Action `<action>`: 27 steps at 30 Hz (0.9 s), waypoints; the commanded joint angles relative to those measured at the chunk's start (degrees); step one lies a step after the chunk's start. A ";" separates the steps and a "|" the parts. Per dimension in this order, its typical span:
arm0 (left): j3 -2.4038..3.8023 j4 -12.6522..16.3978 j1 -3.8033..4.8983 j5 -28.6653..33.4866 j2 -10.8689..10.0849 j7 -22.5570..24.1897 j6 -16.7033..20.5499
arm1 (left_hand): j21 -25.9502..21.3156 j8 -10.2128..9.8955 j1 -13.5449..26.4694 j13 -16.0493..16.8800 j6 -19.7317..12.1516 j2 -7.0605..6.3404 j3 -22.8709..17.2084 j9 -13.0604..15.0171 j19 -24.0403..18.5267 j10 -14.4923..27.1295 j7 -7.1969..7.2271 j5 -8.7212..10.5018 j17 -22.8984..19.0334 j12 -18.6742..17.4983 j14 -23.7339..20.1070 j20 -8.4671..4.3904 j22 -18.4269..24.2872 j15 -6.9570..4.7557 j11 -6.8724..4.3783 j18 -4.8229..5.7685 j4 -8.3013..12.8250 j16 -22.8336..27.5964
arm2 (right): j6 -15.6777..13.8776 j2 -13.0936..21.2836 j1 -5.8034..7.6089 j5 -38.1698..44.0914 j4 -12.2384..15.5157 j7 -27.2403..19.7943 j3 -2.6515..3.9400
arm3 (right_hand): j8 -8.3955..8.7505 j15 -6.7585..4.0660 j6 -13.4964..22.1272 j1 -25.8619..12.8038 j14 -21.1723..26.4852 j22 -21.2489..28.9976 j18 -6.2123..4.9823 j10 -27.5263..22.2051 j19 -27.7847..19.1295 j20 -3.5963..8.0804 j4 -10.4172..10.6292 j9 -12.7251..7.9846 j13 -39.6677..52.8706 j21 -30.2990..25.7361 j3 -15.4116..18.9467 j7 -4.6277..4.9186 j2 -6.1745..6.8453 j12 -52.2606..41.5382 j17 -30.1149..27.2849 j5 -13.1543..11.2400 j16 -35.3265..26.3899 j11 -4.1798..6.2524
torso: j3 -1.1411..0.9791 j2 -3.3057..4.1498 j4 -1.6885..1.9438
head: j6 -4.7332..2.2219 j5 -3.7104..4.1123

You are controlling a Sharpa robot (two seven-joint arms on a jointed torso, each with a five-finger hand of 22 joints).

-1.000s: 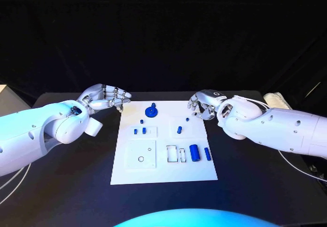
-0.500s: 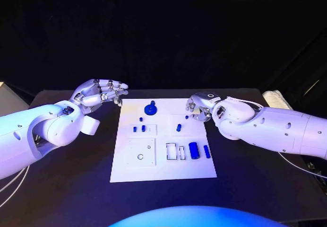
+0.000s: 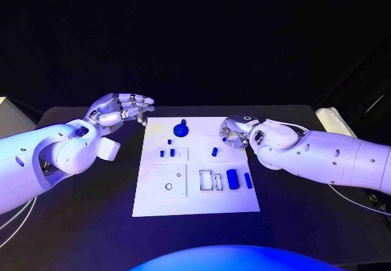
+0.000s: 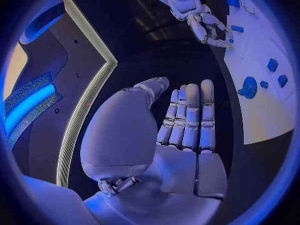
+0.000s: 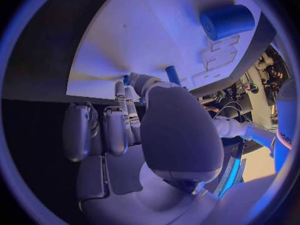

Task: Assemble the parts on the task board

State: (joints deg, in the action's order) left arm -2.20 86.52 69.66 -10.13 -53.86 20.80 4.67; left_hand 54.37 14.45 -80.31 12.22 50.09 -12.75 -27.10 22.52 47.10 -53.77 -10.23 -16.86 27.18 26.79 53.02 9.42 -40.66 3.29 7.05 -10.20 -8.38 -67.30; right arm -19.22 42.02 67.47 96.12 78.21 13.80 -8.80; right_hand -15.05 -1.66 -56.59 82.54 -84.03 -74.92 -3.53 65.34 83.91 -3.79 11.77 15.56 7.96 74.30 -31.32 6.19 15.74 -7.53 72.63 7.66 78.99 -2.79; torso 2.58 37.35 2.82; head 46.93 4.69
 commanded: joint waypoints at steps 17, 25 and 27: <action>0.07 0.36 0.03 0.34 -0.01 0.68 -0.37 | -0.36 0.29 -0.42 -0.07 0.48 0.09 0.29 0.05 0.41 -0.37 0.00 0.14 -0.05 0.28 -0.24 -0.12 0.12 0.12 -0.12 -0.36 -0.02 0.39 | 2.41 -1.62 -1.12 0.88 -1.85 0.03 -0.03 | -1.35 0.18 -3.88 -1.19 -2.71 -7.12 0.47 5.35 2.02 0.06 -3.67 1.69 -1.47 0.50 -3.75 -0.09 -2.92 1.02 -0.11 -0.27 -0.13 0.25 | -0.01 -0.06 -0.01 | 0.35 -0.16; 0.07 0.27 0.04 0.32 -0.04 0.58 -0.11 | -0.47 0.31 -0.64 -0.09 0.49 0.20 0.29 0.04 0.54 -0.37 0.00 0.14 -0.05 0.28 -0.19 -0.13 0.22 0.11 -0.13 -0.37 -0.01 0.42 | 1.42 -1.76 -1.46 1.63 -1.75 1.25 -0.03 | -1.89 0.14 -4.61 -1.27 -2.76 -7.67 0.65 7.14 2.32 -0.18 -6.51 2.71 -1.98 1.31 -5.75 0.35 -4.39 1.86 0.09 -0.21 0.16 0.03 | 0.02 -0.09 -0.13 | 0.49 -0.19; 0.07 0.25 0.04 0.32 -0.03 0.56 -0.05 | -0.47 0.31 -0.64 -0.09 0.49 0.20 0.29 0.04 0.54 -0.37 0.00 0.14 -0.05 0.28 -0.19 -0.13 0.22 0.11 -0.13 -0.37 -0.01 0.42 | 0.18 -1.76 -1.53 2.02 -1.63 1.65 -0.03 | -2.11 0.07 -4.91 -1.19 -2.65 -7.73 0.66 8.05 2.34 -0.29 -7.56 3.06 -2.04 1.35 -6.79 0.46 -4.79 1.90 -0.23 -0.18 -0.03 0.01 | 0.02 -0.11 -0.13 | 0.50 -0.16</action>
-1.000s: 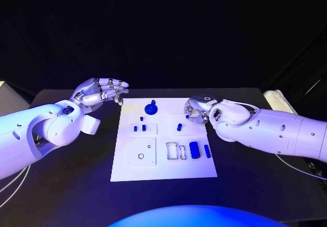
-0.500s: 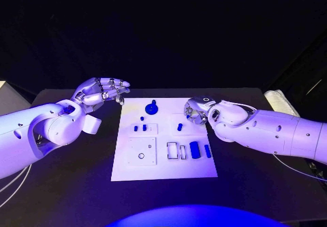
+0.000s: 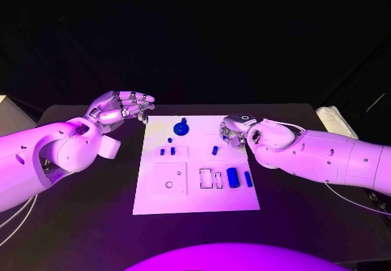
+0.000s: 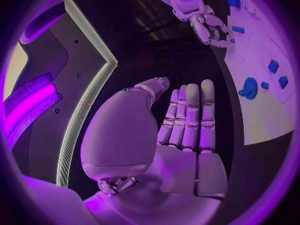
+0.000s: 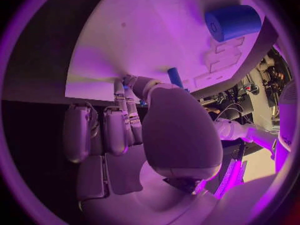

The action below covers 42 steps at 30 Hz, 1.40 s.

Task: Assemble the parts on the task board

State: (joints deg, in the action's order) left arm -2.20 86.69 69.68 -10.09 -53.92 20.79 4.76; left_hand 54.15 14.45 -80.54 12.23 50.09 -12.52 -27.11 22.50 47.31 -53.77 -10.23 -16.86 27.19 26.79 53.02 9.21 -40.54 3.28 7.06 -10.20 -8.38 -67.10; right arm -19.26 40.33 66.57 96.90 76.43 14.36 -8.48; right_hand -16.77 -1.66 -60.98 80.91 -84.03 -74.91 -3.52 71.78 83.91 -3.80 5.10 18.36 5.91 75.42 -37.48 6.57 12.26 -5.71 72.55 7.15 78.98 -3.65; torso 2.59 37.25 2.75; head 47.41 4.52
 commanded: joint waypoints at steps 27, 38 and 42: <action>0.06 -0.88 0.03 0.26 0.33 0.34 0.32 | -0.37 0.32 -0.70 -0.15 0.48 0.01 0.35 0.04 0.55 -0.28 -0.03 0.15 -0.04 0.24 -0.05 0.05 0.21 0.09 -0.10 -0.37 0.03 0.23 | -14.09 4.88 0.96 -1.37 9.80 0.40 0.73 | -0.67 0.06 -0.92 -1.05 -2.53 -8.41 0.83 3.42 2.65 -0.37 -3.49 1.32 -0.32 1.24 -3.45 0.25 -1.45 0.91 -0.42 0.23 -0.03 0.79 | 0.04 -0.03 -0.17 | -0.48 -0.70; 0.06 -0.79 0.02 0.26 0.57 0.39 0.75 | -0.40 0.32 -0.73 -0.17 0.48 -0.02 0.40 0.03 0.59 -0.22 -0.05 0.15 -0.04 0.20 -0.04 0.04 0.24 0.10 -0.08 -0.37 0.02 0.23 | -13.37 3.72 -0.41 -2.73 17.13 -0.75 0.65 | -0.68 0.02 -0.92 -1.15 -2.52 -8.39 0.81 3.47 2.64 -0.33 -3.62 1.38 -0.34 1.19 -3.52 0.26 -1.40 0.97 -0.45 0.22 -0.04 0.79 | 0.10 0.00 -0.01 | -0.61 -2.78; 0.06 -0.67 0.02 0.26 0.73 0.46 1.04 | -0.40 0.32 -0.73 -0.17 0.48 -0.02 0.40 0.03 0.59 -0.22 -0.05 0.15 -0.04 0.20 -0.04 0.04 0.24 0.10 -0.08 -0.37 0.02 0.23 | -13.71 2.21 -1.61 -2.55 18.39 -1.31 0.57 | -0.68 0.00 -0.90 -1.18 -2.50 -8.37 0.80 3.47 2.62 -0.32 -3.69 1.40 -0.35 1.14 -3.55 0.27 -1.37 1.00 -0.52 0.21 -0.08 0.78 | 0.13 0.00 0.07 | -0.23 -4.09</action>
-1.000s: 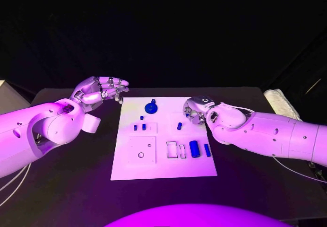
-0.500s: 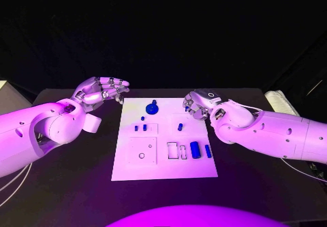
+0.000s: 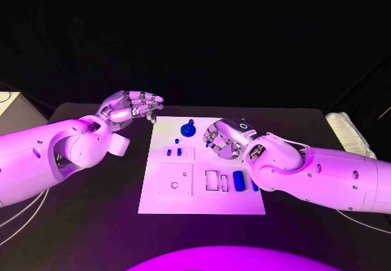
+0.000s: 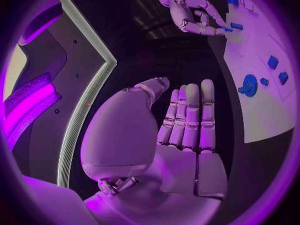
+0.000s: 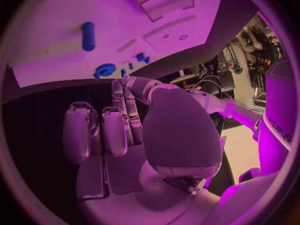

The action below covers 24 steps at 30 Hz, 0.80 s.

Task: Assemble the parts on the task board

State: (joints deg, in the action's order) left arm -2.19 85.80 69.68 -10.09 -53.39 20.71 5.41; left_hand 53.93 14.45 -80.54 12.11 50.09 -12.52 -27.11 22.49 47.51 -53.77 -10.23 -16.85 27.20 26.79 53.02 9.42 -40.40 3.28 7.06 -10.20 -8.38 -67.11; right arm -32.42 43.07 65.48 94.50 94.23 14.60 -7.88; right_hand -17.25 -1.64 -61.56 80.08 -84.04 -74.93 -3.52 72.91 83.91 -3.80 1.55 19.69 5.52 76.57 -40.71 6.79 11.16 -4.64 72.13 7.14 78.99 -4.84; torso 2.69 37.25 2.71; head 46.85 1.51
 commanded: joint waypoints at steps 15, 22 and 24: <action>0.04 1.24 0.02 -2.71 0.91 0.87 1.57 | -0.36 0.33 -0.97 -0.14 0.45 0.02 0.47 0.01 0.55 -0.02 -0.10 0.05 -0.05 0.10 -0.03 -0.18 0.23 0.15 -0.02 -0.35 -0.02 0.34 | 0.25 -6.71 -4.87 1.44 -1.81 -2.19 -0.69 | -0.19 -0.05 -0.28 -0.42 -2.48 -8.22 0.73 2.34 2.55 -0.26 -0.36 0.13 0.00 -0.28 -0.41 0.11 -0.22 0.04 -0.11 0.21 -0.07 1.96 | 0.08 0.02 0.16 | 1.25 -3.61; 0.04 1.60 0.02 -4.06 1.13 1.01 1.54 | -0.41 0.33 -1.08 -0.15 0.45 0.06 0.46 0.00 0.60 0.00 -0.12 -0.01 -0.05 0.09 -0.04 -0.19 0.27 0.15 -0.02 -0.35 0.00 0.37 | -0.55 -7.81 -6.34 2.49 -2.61 -1.53 -0.83 | -0.18 -0.05 -0.28 -0.42 -2.48 -8.26 0.74 2.35 2.57 -0.23 -0.43 0.14 0.00 -0.21 -0.44 0.12 -0.21 0.07 -0.09 0.21 -0.06 1.96 | 0.00 0.03 -0.06 | 1.58 -4.49; 0.04 1.60 0.02 -4.15 1.20 0.99 1.47 | -0.44 0.32 -1.05 -0.17 0.43 0.03 0.52 0.00 0.62 0.03 -0.14 -0.01 -0.05 0.07 -0.05 -0.18 0.29 0.16 0.01 -0.34 -0.05 0.40 | -0.70 -8.03 -6.63 2.73 -2.74 -1.28 -0.85 | -0.18 -0.06 -0.27 -0.46 -2.48 -8.23 0.72 2.37 2.55 -0.22 -0.51 0.17 -0.01 -0.28 -0.46 0.13 -0.19 0.10 -0.11 0.20 -0.06 1.95 | -0.02 0.03 0.01 | 1.65 -4.54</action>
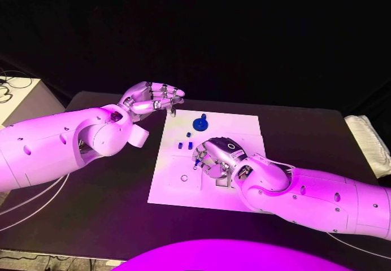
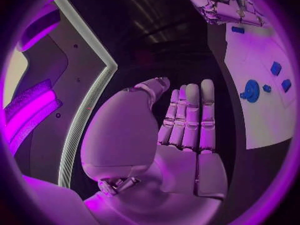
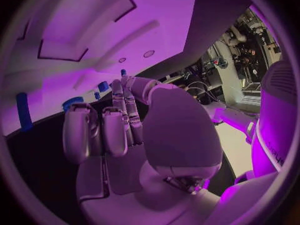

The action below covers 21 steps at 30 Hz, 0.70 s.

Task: Assemble the parts on the task board

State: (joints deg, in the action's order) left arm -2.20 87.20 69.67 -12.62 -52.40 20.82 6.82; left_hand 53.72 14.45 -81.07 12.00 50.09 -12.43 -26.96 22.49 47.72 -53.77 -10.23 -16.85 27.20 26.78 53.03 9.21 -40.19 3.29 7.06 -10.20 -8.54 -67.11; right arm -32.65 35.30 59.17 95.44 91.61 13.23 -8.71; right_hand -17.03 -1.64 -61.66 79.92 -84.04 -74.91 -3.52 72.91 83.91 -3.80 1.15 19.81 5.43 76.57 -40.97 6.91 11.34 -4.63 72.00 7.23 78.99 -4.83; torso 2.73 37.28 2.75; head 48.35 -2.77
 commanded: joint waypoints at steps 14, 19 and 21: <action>0.05 0.09 0.02 -1.59 0.28 0.53 -0.64 | -0.28 0.32 -0.48 -0.09 0.42 -0.07 0.43 -0.01 0.45 0.08 -0.17 -0.01 -0.06 0.05 -0.05 0.03 0.13 0.19 0.05 -0.33 0.03 0.43 | 1.05 -1.02 -1.09 2.18 -0.95 0.19 -0.09 | -0.40 -0.07 -0.16 -0.42 -2.47 -8.25 0.72 2.41 2.55 -0.19 -0.21 0.10 0.06 -0.29 -0.24 0.05 -0.35 0.14 -0.03 0.08 -0.07 1.92 | -0.09 0.02 -0.01 | 0.57 -0.65; 0.05 0.05 0.02 -1.53 0.25 0.46 -0.74 | -0.32 0.33 -0.46 -0.11 0.42 -0.07 0.47 -0.02 0.47 0.14 -0.18 0.00 -0.06 0.01 -0.05 0.04 0.15 0.21 0.07 -0.33 -0.02 0.45 | 1.32 -1.16 -1.17 2.71 -1.26 0.80 -0.11 | -0.40 -0.06 -0.15 -0.55 -2.46 -8.21 0.70 2.44 2.53 -0.18 -0.27 0.15 0.05 -0.38 -0.24 0.07 -0.34 0.18 -0.07 0.06 -0.09 1.91 | -0.02 0.00 -0.02 | 0.60 -0.35; 0.05 0.03 0.02 -1.49 0.25 0.43 -0.79 | -0.32 0.33 -0.46 -0.11 0.42 -0.07 0.47 -0.02 0.47 0.14 -0.18 0.00 -0.06 0.01 -0.05 0.04 0.15 0.21 0.07 -0.33 -0.02 0.45 | 1.28 -1.21 -1.18 2.98 -1.36 1.13 -0.11 | -0.40 -0.06 -0.15 -0.55 -2.46 -8.21 0.70 2.44 2.53 -0.18 -0.27 0.15 0.05 -0.38 -0.24 0.07 -0.34 0.18 -0.07 0.06 -0.09 1.91 | -0.02 0.00 -0.02 | 0.60 -0.35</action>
State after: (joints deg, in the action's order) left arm -2.21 87.15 69.67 -13.94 -52.24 20.77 6.75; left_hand 53.72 14.45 -81.07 11.94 50.29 -12.43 -26.96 22.49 47.71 -53.77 -10.44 -16.85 27.20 26.78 53.03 9.21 -40.12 3.29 7.06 -10.20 -8.53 -66.89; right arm -32.27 34.17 58.04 96.98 90.29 13.73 -8.81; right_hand -17.23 -1.63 -61.65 79.61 -84.04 -74.90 -3.52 72.91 83.91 -3.80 1.00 19.88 5.46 76.56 -41.11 6.90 11.64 -4.40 72.01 7.21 78.99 -4.82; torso 2.66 37.29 2.71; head 48.95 -3.18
